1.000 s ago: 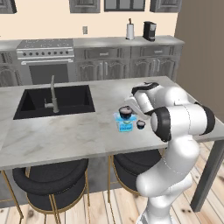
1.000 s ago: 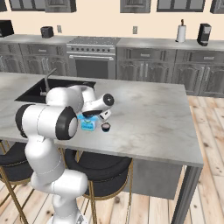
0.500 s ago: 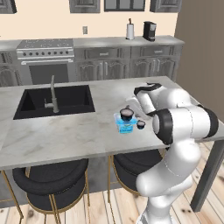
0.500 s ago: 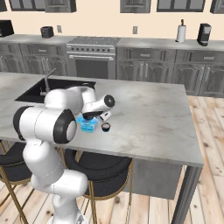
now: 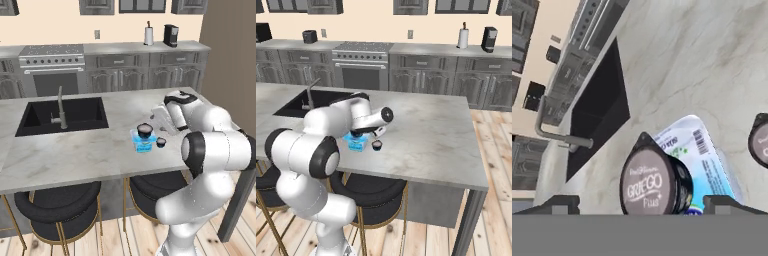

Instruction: Stack the yogurt containers by placing the smaller containers on top of the larger containers.

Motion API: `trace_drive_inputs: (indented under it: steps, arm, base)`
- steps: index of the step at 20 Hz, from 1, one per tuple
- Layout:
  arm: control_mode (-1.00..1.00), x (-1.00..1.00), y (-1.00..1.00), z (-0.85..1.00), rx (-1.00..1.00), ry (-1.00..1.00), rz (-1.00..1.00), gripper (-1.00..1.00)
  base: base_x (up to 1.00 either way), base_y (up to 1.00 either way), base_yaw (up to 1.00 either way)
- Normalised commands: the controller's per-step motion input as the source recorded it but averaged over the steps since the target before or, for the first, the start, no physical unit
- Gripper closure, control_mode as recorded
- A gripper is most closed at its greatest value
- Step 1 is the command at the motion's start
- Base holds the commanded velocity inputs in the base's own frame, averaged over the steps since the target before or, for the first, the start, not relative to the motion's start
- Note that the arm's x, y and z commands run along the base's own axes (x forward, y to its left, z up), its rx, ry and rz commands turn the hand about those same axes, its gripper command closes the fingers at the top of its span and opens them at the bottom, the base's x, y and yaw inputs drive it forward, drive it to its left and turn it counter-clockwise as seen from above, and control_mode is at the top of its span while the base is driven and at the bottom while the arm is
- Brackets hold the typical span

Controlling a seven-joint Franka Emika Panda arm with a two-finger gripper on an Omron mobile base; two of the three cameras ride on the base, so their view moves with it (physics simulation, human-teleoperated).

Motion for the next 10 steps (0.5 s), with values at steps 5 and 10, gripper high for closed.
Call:
trace_drive_inputs:
  steps: [5,10]
  arm:
    - [-1.00,-0.33,-0.36,0.26,0.13,0.03,-0.02,-1.00]
    - [-1.00,-0.49,-0.34,0.11,0.09,0.06,-0.01,-1.00]
  base:
    - [0.00,0.00,0.00]
    - [0.00,0.00,0.00]
